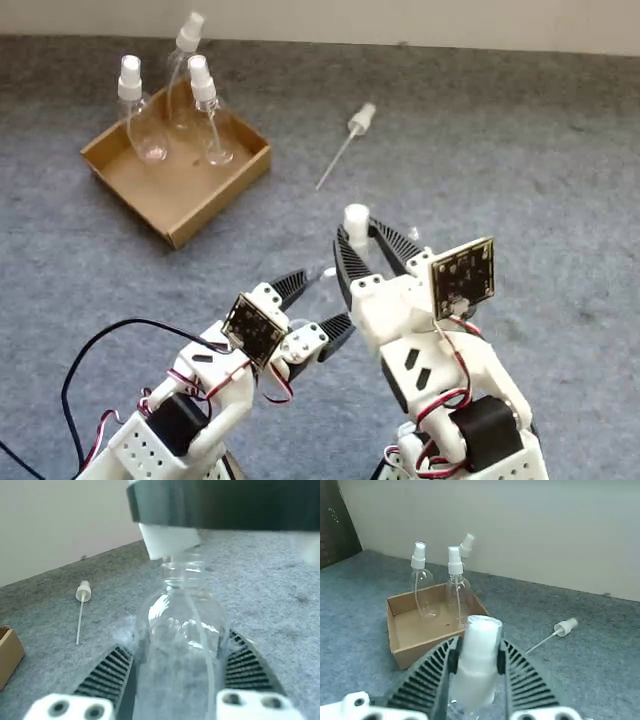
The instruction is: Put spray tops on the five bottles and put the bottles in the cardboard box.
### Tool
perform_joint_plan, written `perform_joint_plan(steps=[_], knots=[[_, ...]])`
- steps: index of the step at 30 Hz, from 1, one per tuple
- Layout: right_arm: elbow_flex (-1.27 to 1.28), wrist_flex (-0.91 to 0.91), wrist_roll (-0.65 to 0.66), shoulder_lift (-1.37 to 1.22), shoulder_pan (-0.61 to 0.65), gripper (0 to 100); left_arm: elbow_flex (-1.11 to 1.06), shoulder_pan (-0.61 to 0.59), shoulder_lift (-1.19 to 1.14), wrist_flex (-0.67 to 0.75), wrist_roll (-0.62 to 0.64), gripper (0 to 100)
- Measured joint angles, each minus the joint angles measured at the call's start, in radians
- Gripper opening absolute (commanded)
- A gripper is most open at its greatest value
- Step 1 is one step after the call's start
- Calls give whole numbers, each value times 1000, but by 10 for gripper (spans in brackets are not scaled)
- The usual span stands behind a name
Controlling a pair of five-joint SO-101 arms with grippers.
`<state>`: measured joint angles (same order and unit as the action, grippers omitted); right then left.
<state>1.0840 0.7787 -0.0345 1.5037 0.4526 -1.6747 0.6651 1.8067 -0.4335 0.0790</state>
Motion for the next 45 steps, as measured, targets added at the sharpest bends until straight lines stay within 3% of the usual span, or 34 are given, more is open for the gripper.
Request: perform_joint_plan(steps=[3,16,23,29,40,45], knots=[[9,3,0,-2,0,228,0,3,0,0,2,31],[-17,5,2,-3,-2,228,0,3,2,0,0,31],[-61,5,2,-3,-3,228,0,-86,2,0,0,31],[-61,5,2,-5,118,228,0,-100,2,0,0,31],[-69,5,2,109,160,228,0,-293,2,41,0,31],[140,5,2,293,160,228,0,-387,2,94,0,31]])
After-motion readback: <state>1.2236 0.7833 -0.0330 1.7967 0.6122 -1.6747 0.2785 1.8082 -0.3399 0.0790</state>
